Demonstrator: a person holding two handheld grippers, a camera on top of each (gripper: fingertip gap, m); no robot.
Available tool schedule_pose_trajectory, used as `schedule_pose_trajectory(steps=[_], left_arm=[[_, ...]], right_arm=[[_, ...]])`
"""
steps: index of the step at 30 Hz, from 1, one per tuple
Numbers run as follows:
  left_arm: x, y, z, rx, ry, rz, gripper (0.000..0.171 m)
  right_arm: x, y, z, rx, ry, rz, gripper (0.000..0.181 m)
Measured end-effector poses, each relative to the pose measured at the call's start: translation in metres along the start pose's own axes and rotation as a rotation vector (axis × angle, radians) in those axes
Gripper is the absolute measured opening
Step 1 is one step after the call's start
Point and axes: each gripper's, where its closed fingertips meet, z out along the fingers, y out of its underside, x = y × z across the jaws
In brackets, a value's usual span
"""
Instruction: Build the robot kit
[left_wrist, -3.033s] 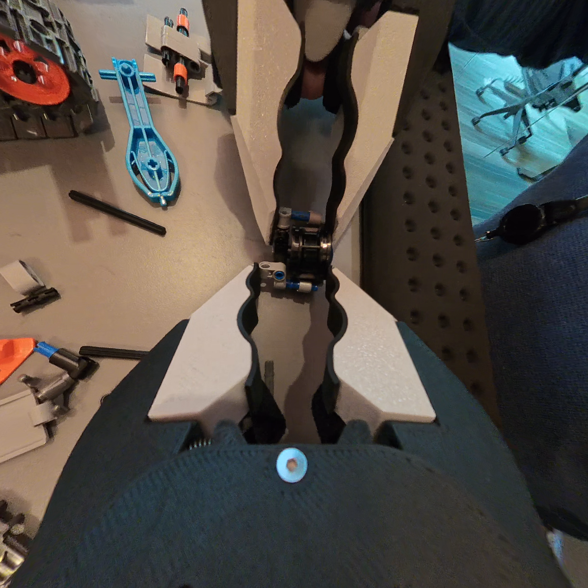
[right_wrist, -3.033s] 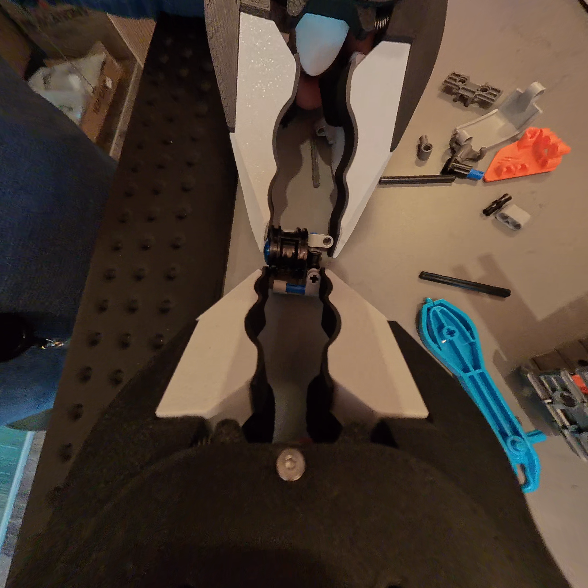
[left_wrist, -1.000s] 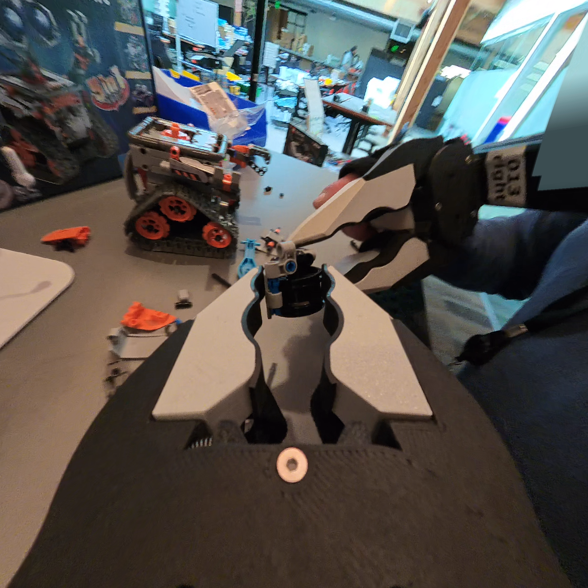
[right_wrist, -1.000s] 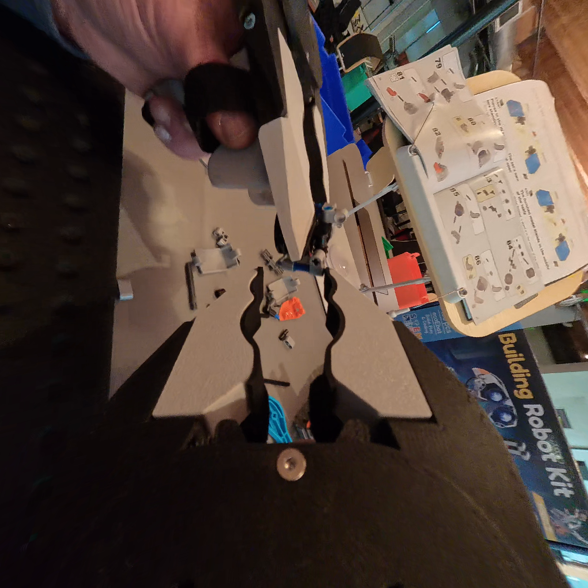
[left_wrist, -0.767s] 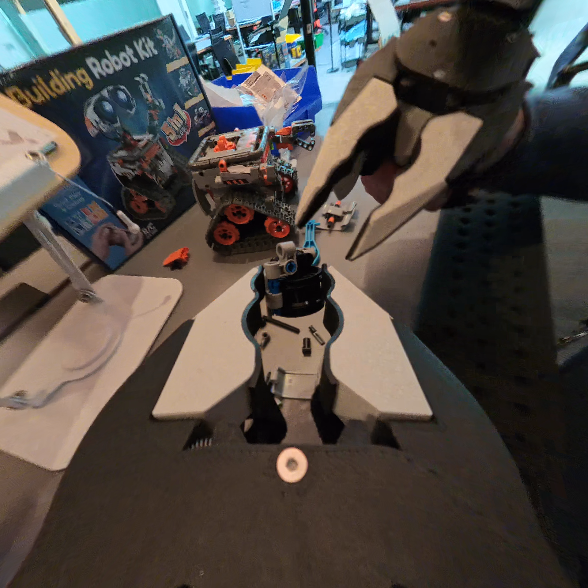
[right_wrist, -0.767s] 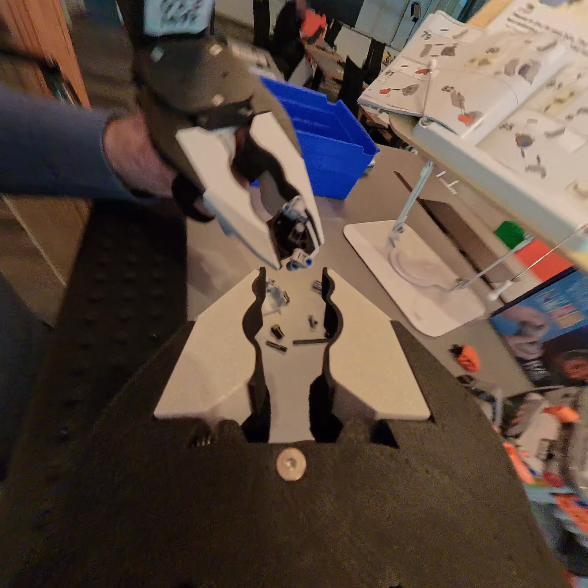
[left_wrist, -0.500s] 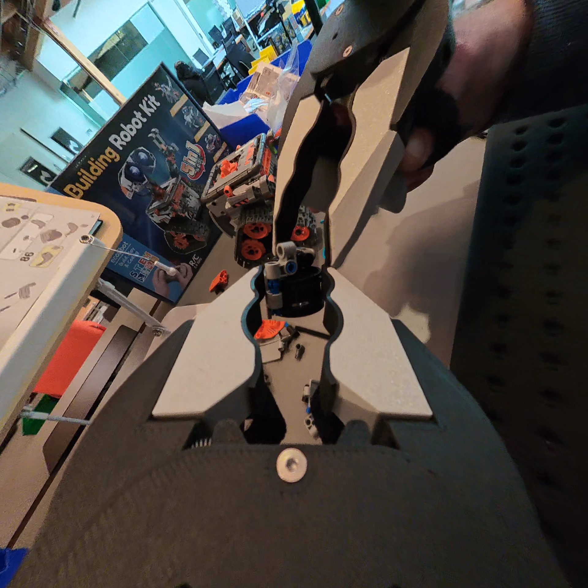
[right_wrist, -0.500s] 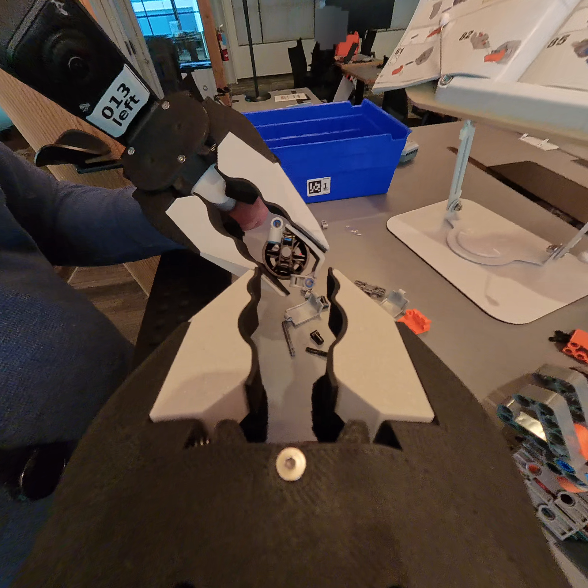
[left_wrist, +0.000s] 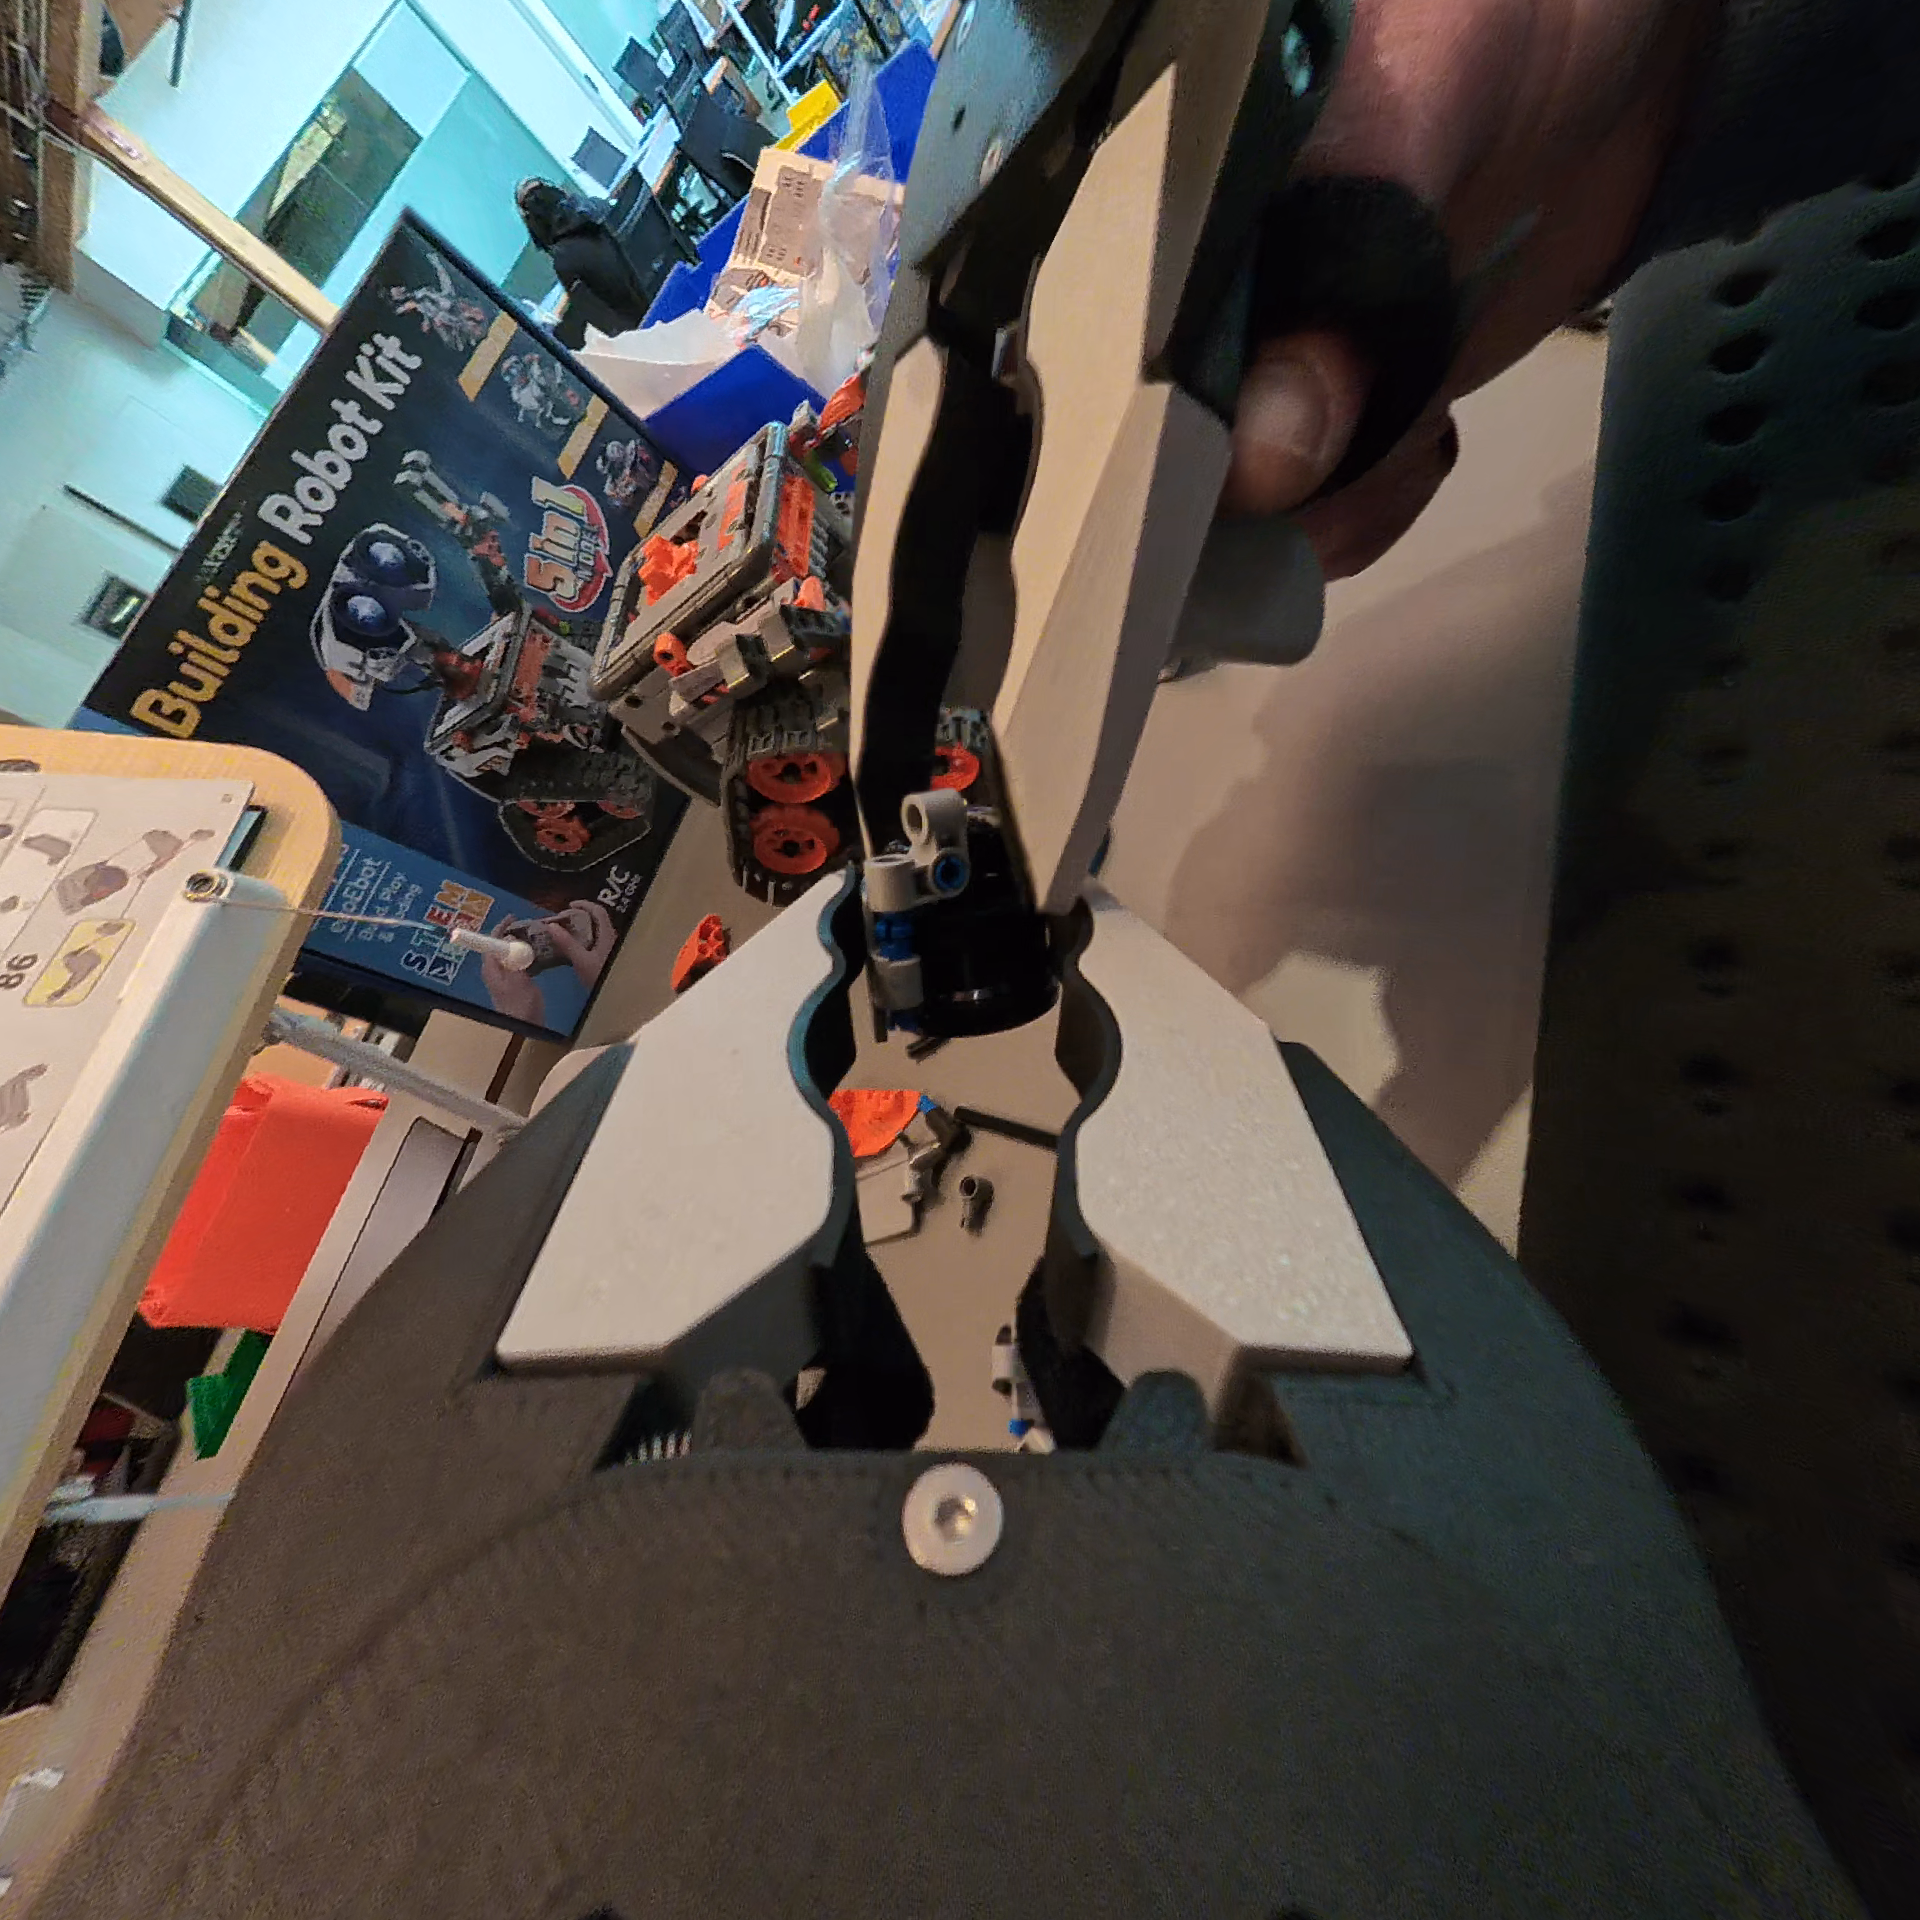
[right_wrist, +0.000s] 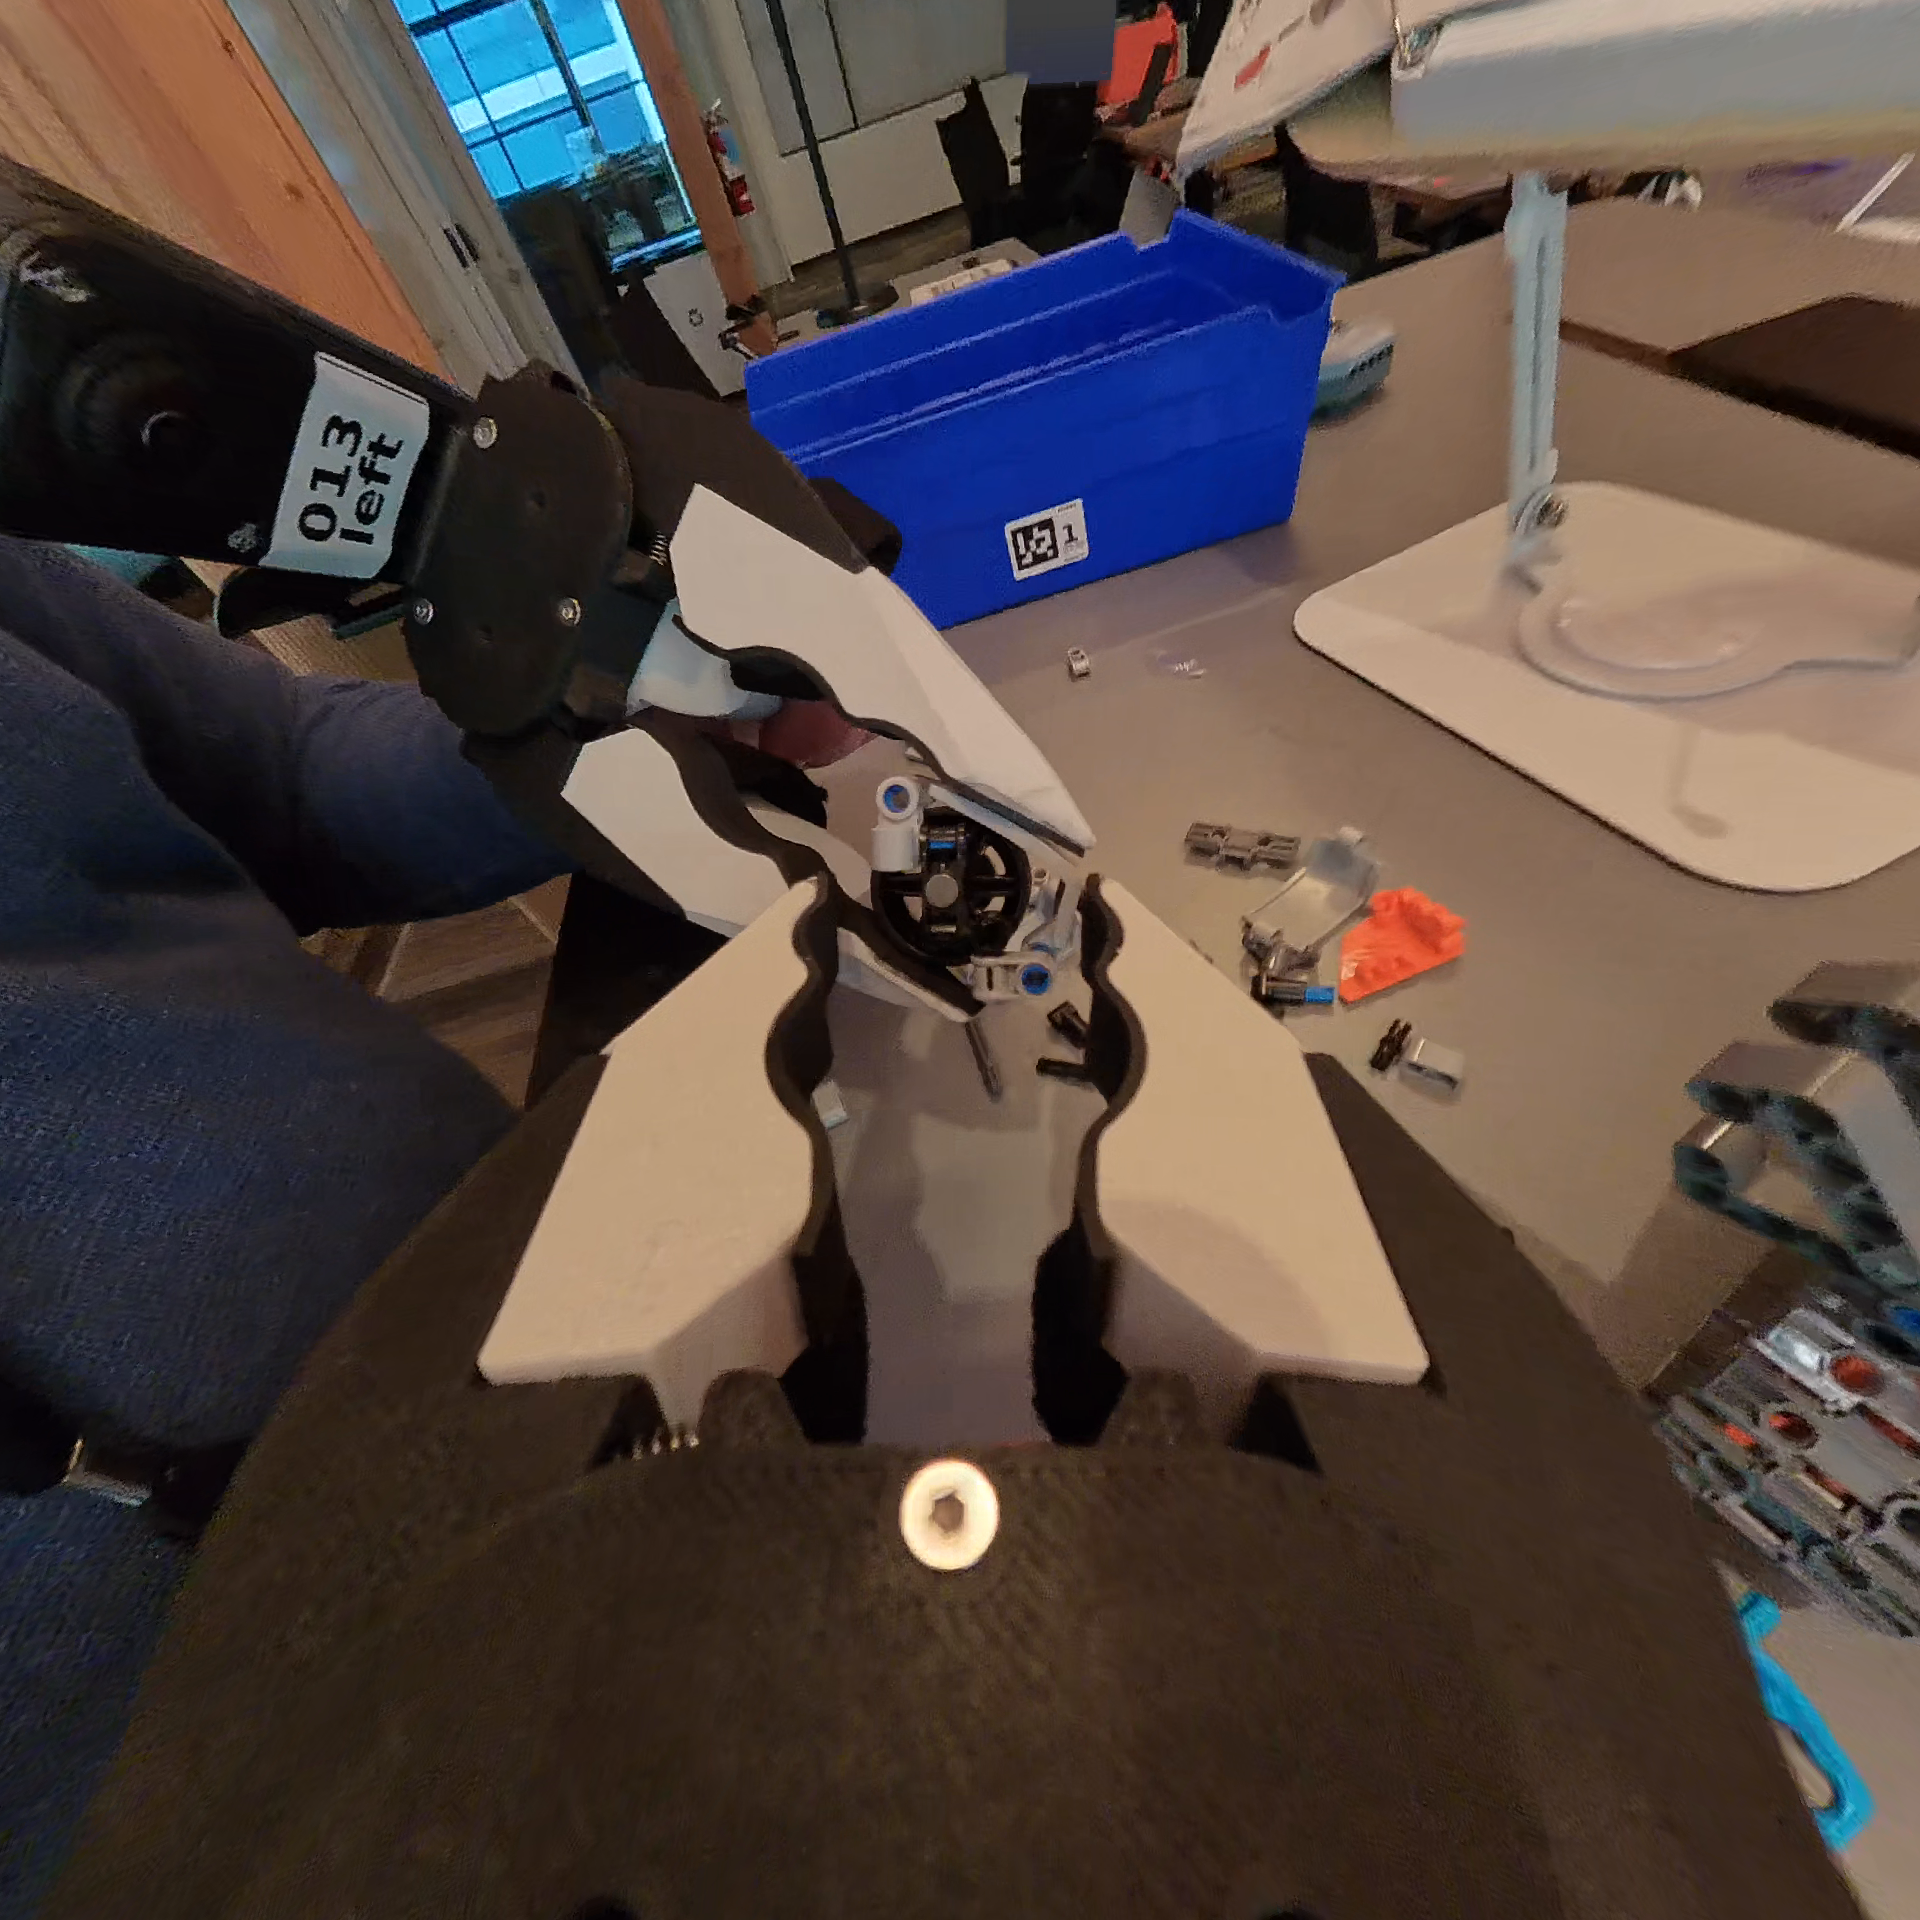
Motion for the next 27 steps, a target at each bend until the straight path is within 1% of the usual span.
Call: schedule_pose_trajectory(steps=[1, 7, 9, 11, 13, 17, 18, 22, 24, 26, 27], left_arm=[[0.002, -0.002, 0.002, 0.006, 0.008, -0.003, 0.033], [0.008, -0.003, 0.010, 0.007, 0.050, -0.053, 0.034], [0.010, -0.002, 0.011, 0.009, 0.055, -0.056, 0.041], [0.011, -0.003, 0.012, 0.011, 0.058, -0.069, 0.042], [0.010, -0.005, 0.012, 0.022, 0.048, -0.057, 0.036], [0.019, 0.000, 0.017, 0.003, 0.106, -0.082, 0.035], [0.022, 0.004, 0.019, -0.018, 0.127, -0.091, 0.035], [0.049, 0.014, 0.027, -0.094, 0.314, -0.233, 0.036], [0.064, 0.017, 0.030, -0.125, 0.414, -0.281, 0.036], [0.073, 0.023, 0.034, -0.173, 0.456, -0.292, 0.036], [0.081, 0.026, 0.034, -0.201, 0.505, -0.299, 0.036]], right_arm=[[0.002, 0.002, 0.000, 0.002, 0.002, 0.021, 0.038], [0.005, 0.008, -0.007, 0.019, -0.004, 0.097, 0.037], [0.005, 0.006, -0.010, 0.056, -0.019, 0.151, 0.037], [0.003, 0.003, -0.014, 0.098, -0.070, 0.225, 0.037], [0.000, 0.004, -0.014, 0.112, -0.109, 0.274, 0.038], [0.002, 0.013, -0.017, 0.076, -0.089, 0.266, 0.041], [0.006, 0.013, -0.020, 0.075, -0.066, 0.257, 0.045], [0.020, 0.014, -0.037, 0.085, 0.015, 0.196, 0.046], [0.023, 0.014, -0.045, 0.101, 0.028, 0.173, 0.043], [0.023, 0.017, -0.049, 0.093, 0.016, 0.158, 0.035], [0.024, 0.019, -0.050, 0.089, 0.022, 0.131, 0.033]])
